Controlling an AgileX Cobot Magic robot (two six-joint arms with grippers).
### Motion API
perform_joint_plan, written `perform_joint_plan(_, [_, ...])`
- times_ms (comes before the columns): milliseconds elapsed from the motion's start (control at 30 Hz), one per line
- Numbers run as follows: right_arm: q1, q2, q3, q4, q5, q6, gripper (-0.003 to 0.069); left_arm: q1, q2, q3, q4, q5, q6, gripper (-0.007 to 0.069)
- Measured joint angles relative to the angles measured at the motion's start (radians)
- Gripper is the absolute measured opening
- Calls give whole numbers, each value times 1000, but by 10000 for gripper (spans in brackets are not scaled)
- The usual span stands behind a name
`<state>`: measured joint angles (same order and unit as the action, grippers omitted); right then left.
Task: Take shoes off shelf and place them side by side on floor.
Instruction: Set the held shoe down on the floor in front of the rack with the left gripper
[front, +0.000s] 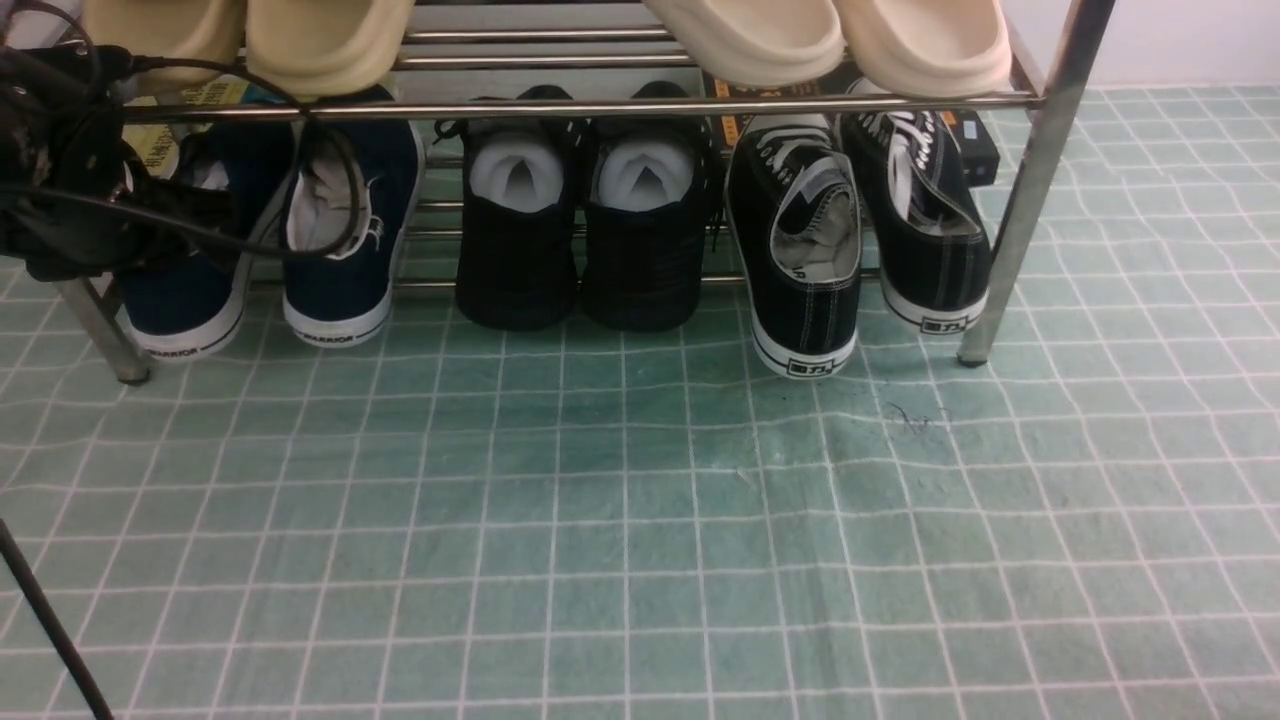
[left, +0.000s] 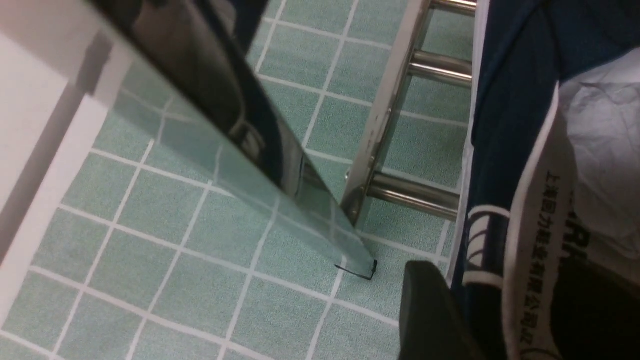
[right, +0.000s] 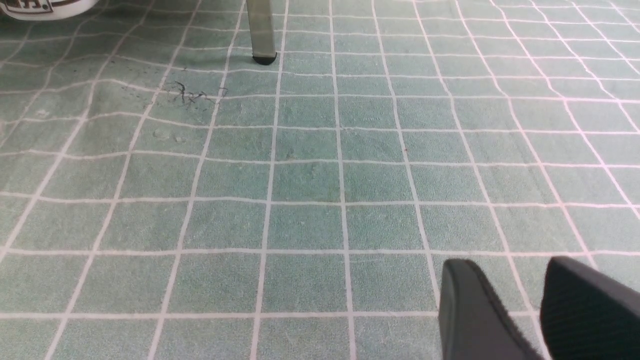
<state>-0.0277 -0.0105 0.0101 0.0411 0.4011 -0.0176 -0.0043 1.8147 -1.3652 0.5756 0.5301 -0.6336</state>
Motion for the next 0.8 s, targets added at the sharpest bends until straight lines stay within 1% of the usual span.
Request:
perform_joint_plan(333, [0, 0, 0, 0, 0, 0, 237, 0, 39, -8, 10, -4, 0, 356])
perform_joint_plan(467, [0, 0, 0, 0, 0, 0, 237, 0, 34, -8, 15, -2, -1, 313])
perform_joint_plan(533, [0, 0, 0, 0, 0, 0, 237, 0, 31, -8, 20, -5, -1, 243])
perform_joint_plan(567, [0, 0, 0, 0, 0, 0, 237, 0, 31, -8, 20, -5, -1, 237])
perform_joint_plan(633, [0, 0, 0, 0, 0, 0, 237, -1, 31, -8, 20, 17, -1, 150])
perform_joint_plan(667, [0, 0, 0, 0, 0, 0, 237, -1, 31, -8, 20, 19, -1, 150])
perform_joint_plan(700, [0, 0, 0, 0, 0, 0, 237, -1, 31, -8, 23, 39, 0, 89])
perform_joint_plan(767, [0, 0, 0, 0, 0, 0, 237, -1, 30, -12, 22, 74, 0, 48])
perform_joint_plan(800, [0, 0, 0, 0, 0, 0, 237, -1, 30, -13, 22, 74, 0, 46])
